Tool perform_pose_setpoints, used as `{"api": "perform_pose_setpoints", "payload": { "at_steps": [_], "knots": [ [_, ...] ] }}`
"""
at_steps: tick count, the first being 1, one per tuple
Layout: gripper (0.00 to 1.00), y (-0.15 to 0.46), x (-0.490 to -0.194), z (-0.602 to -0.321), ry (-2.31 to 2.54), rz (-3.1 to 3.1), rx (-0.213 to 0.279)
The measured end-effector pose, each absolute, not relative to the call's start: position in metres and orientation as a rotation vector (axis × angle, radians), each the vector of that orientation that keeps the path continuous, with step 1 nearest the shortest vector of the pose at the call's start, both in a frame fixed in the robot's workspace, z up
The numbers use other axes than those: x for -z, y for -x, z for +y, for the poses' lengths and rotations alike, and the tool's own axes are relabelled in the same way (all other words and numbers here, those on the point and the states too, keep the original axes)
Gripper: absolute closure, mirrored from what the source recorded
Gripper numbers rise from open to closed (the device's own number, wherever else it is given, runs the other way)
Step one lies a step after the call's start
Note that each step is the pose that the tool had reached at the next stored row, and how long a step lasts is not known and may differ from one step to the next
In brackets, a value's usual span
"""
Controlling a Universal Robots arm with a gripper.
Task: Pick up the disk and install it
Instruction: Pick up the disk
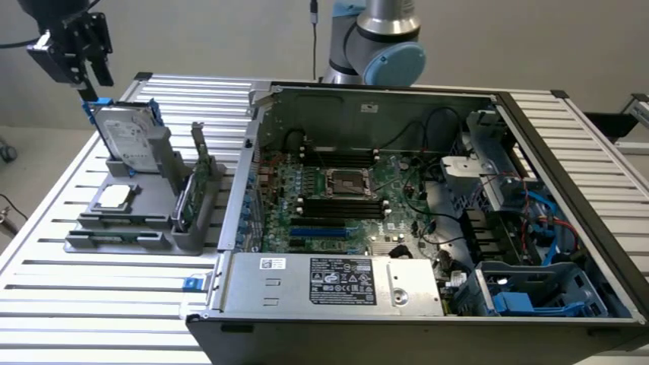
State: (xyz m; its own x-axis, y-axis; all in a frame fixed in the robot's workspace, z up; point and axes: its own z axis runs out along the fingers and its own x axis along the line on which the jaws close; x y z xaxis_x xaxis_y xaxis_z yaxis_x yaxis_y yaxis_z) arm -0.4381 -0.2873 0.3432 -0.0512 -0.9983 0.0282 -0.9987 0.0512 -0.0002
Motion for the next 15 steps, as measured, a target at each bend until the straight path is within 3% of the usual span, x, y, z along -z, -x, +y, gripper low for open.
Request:
{"api": "perform_pose_setpoints", "payload": {
  "at_steps": [15],
  "knots": [
    [0.46, 0.444, -0.316, -0.287, -2.145, -2.267, -0.030]
  ]
}}
